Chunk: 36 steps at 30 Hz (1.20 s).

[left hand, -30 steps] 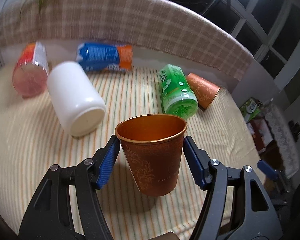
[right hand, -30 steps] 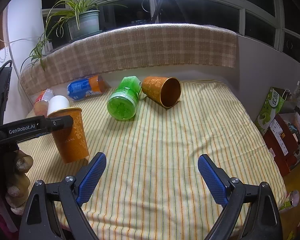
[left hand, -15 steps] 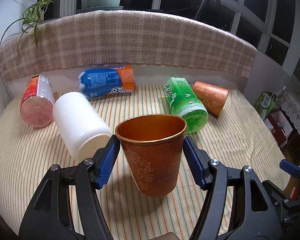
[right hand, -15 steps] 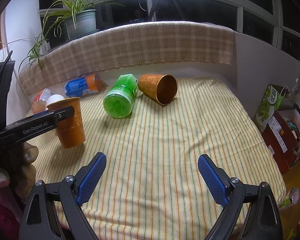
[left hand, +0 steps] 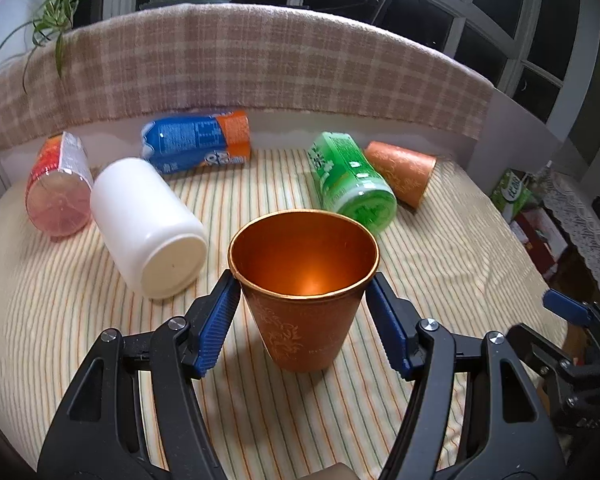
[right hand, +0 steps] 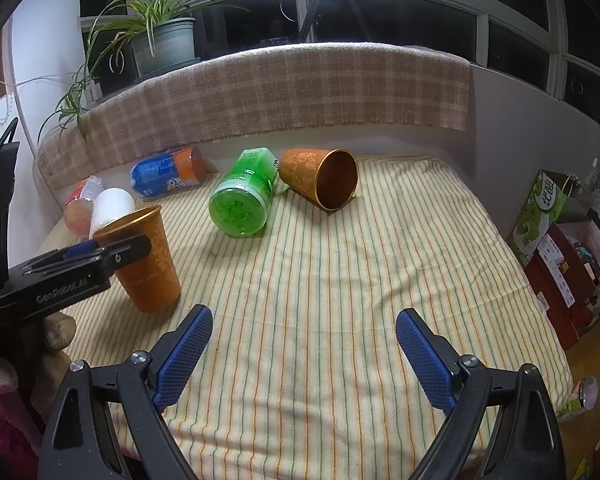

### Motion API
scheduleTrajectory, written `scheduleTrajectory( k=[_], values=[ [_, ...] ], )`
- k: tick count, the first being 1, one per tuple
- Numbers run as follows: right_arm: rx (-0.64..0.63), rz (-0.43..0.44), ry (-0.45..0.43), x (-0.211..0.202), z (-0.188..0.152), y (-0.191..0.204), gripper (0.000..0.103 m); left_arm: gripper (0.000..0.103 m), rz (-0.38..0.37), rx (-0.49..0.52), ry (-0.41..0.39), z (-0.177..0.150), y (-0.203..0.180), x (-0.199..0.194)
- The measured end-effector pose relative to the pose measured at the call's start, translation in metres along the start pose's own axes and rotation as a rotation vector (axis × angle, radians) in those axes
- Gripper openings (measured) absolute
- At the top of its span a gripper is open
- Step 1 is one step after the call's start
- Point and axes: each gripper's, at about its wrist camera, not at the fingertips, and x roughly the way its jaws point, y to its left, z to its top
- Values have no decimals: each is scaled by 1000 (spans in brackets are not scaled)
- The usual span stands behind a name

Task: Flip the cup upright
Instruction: 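Lift the orange cup with the left gripper and set it down upright, then open the left gripper and withdraw it from the cup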

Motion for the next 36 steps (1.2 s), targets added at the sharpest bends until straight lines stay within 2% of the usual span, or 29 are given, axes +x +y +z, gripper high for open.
scheduleTrajectory(
  k=[9,11,13,22,26,30,32,36],
  values=[
    [-10,3,-2,-1,0,3,94,67,-46,3,43,-9,0,-4],
    [-11,6,-6,-2,1,4,94,72,-53,9,60,-11,1,-6],
    [-13,8,-11,-3,1,4,94,77,-55,13,57,-14,2,-9],
    [-23,21,-36,-9,5,11,94,78,-48,21,25,-23,9,-36],
    [-29,29,-47,-13,7,14,94,78,-27,11,-27,-24,14,-58],
    [-32,35,-69,-19,9,16,94,79,43,13,-127,-24,17,-89],
    [-30,36,-87,-23,10,16,95,83,89,17,-188,-24,16,-105],
    [-20,53,-132,-31,13,18,99,102,183,23,-322,-24,14,-133]
  ],
)
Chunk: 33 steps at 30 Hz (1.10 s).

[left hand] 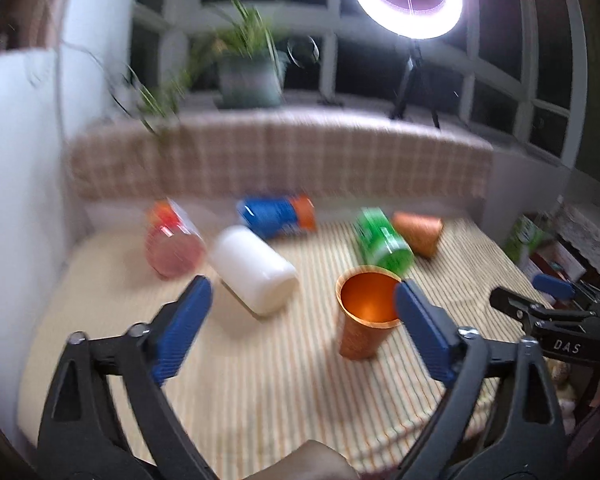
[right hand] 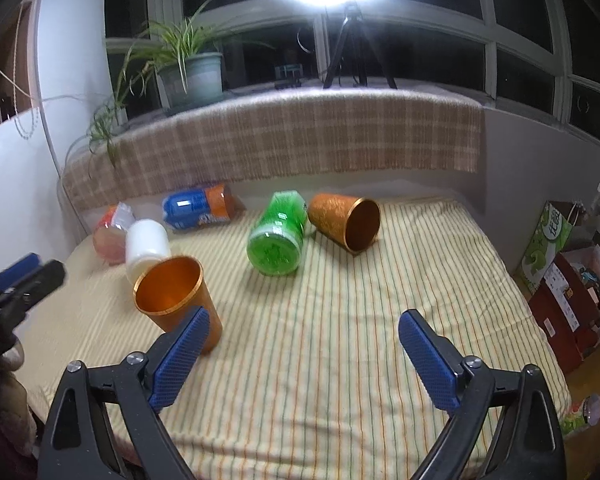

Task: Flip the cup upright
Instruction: 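Open the left gripper and withdraw it from the cup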

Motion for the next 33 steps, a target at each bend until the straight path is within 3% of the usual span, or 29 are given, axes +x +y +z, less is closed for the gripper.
scheduleTrajectory(
  k=[3,8,33],
  values=[
    [0,1,-50,-8,2,3,103,103,41,-3,-60,4,3,-14],
    [1,-1,-94,-13,3,6,103,103,69,-12,-71,4,11,-22],
    [17,2,-91,-14,2,4,103,103,106,-20,-59,6,16,-33]
  ],
)
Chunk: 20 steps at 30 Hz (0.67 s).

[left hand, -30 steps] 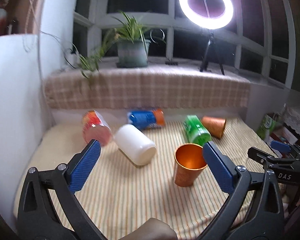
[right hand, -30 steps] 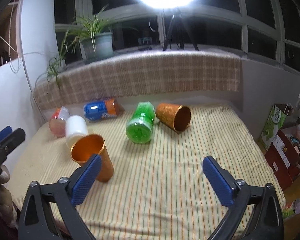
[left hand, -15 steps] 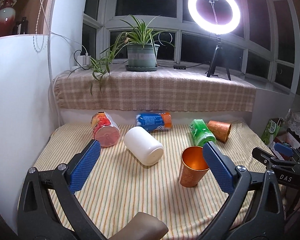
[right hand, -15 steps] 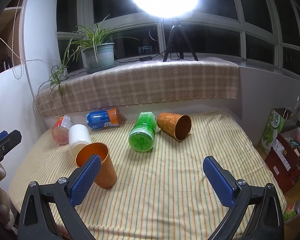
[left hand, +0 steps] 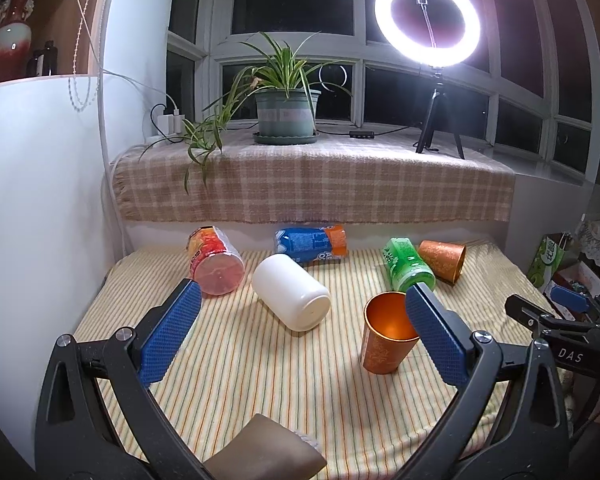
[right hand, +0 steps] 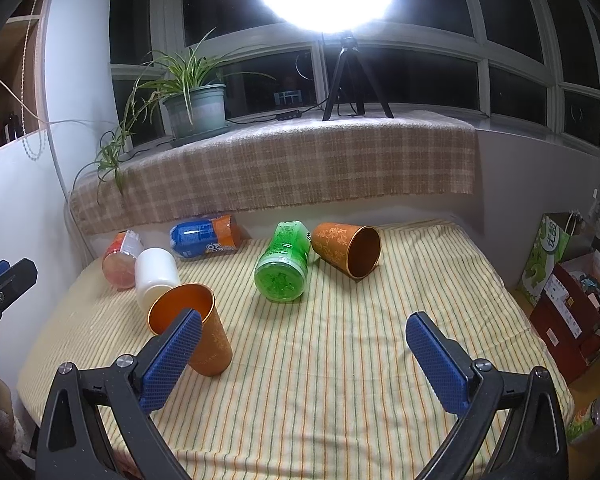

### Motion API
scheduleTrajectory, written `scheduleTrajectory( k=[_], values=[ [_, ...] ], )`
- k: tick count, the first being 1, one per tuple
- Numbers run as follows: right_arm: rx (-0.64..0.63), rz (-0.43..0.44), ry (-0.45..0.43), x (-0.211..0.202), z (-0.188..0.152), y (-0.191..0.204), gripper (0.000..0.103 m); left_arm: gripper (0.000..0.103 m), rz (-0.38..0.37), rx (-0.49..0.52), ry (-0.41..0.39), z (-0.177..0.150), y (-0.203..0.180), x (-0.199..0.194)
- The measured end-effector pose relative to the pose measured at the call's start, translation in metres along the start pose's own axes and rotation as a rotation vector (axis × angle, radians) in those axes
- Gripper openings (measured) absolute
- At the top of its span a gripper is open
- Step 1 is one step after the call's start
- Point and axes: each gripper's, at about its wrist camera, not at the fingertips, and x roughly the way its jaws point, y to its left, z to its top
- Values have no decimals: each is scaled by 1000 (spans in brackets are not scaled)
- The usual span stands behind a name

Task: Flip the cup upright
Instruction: 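Open the left gripper and withdraw it from the cup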

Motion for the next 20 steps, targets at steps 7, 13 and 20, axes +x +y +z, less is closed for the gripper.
scheduleTrajectory(
  k=[7,13,20],
  values=[
    [2,-2,10,3,-1,-1,103,103,13,5,-1,1,-3,-2],
    [3,-3,20,6,-2,-1,103,103,10,3,3,0,-3,0],
    [2,-1,25,8,-3,0,103,103,17,10,0,-1,-4,1]
  ],
)
